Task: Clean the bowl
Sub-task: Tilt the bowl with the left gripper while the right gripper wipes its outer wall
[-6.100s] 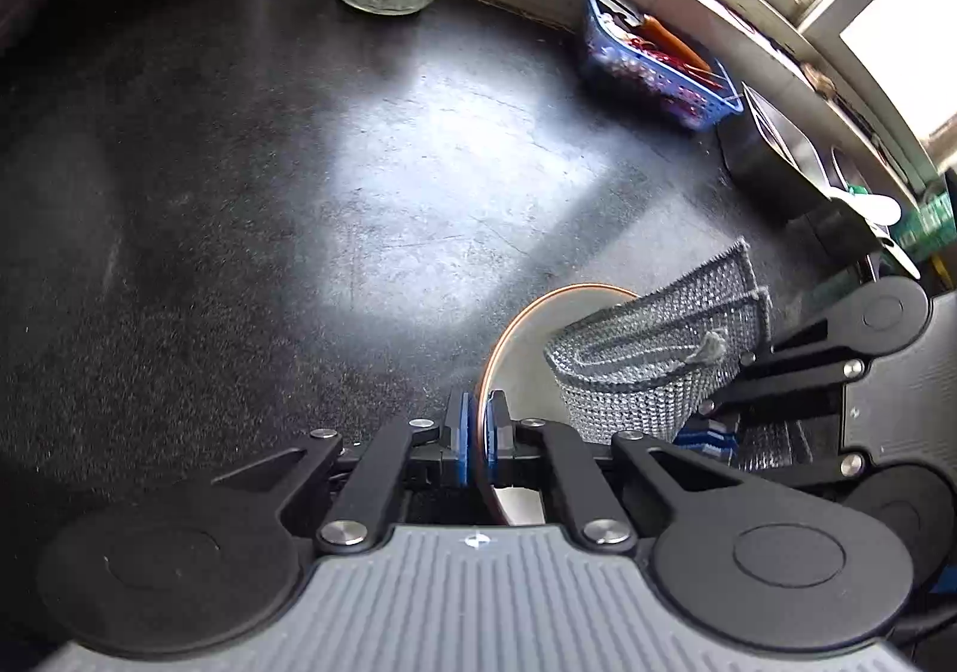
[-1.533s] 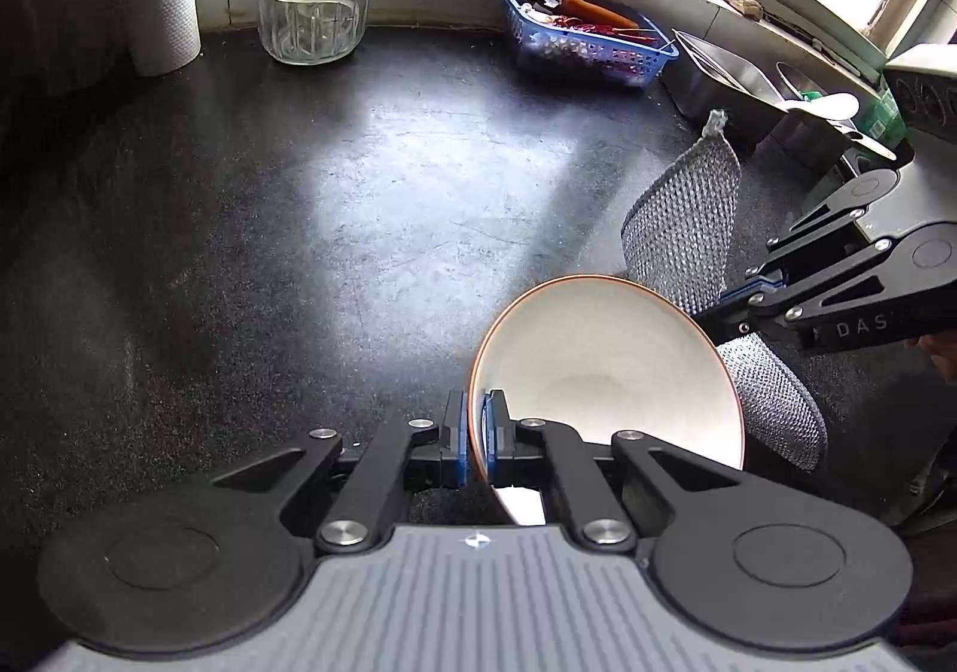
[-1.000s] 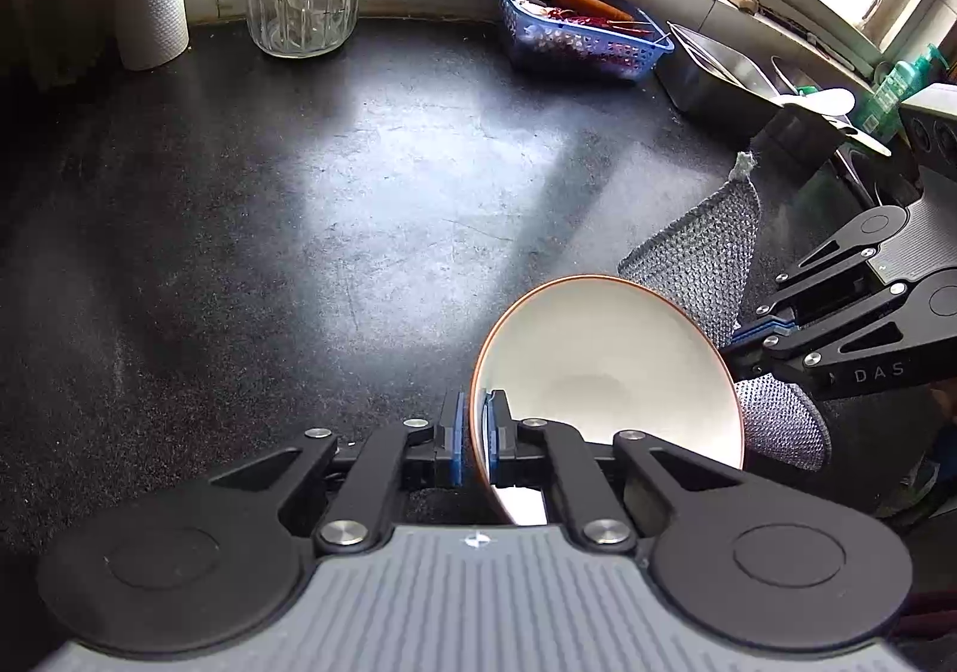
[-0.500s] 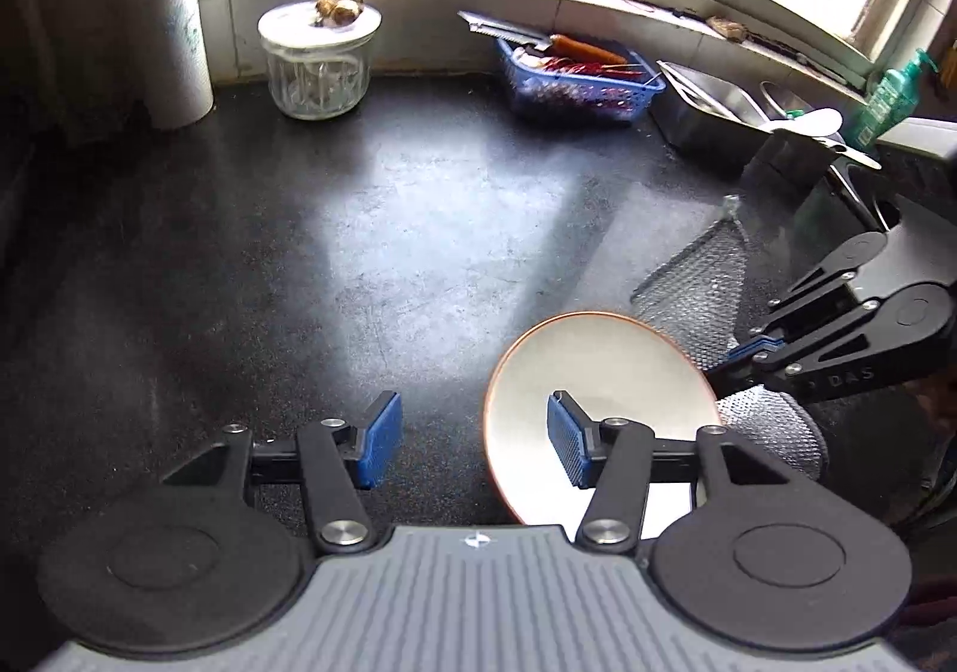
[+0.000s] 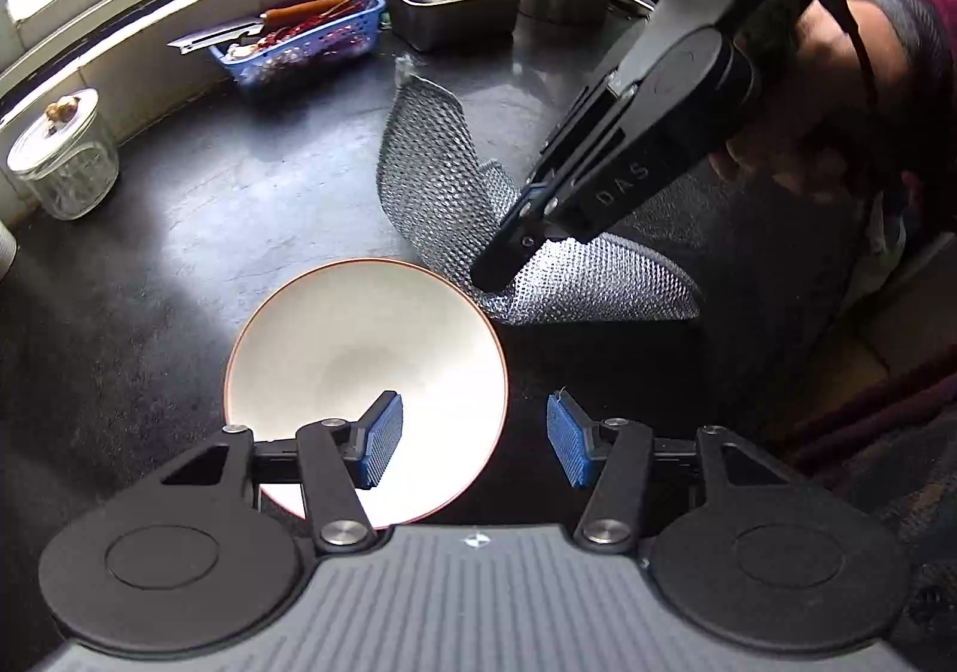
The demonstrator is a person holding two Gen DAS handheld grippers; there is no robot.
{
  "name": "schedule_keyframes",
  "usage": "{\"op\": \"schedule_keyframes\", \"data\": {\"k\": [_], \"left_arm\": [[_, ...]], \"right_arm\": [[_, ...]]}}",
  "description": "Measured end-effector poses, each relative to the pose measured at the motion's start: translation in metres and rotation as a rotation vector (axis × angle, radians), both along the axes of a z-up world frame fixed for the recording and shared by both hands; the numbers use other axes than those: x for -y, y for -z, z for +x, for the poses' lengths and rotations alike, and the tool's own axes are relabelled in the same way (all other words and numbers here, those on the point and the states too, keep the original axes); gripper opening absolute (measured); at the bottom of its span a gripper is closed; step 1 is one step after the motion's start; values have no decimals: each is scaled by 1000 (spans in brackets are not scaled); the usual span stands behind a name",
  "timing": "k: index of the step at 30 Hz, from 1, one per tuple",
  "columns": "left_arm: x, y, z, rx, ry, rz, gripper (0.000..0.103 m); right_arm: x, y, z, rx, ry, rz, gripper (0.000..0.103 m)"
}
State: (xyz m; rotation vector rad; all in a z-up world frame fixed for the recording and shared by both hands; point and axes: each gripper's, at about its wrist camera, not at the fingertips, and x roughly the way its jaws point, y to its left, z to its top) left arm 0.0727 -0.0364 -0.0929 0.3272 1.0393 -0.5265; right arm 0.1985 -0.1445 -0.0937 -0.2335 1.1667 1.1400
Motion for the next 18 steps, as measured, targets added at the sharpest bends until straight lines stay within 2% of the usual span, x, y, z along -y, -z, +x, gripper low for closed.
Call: {"op": "schedule_keyframes", "data": {"k": [4,8,11,12,18], "left_arm": [[8,8,2,9,34,62,34],[15,14,4,17,63,117,32],[19,19,5,24,89,159,24],[21,21,5,28,96,168,17],[25,26,8,19,78,144,10]], "right_arm": [[5,0,-2,-5,12,13,2],[8,0,-4,-9,21,24,2],[10,0,-4,-11,27,30,2],[10,0,-5,-11,29,32,2],[11,-1,-5,-18,30,46,2]]}}
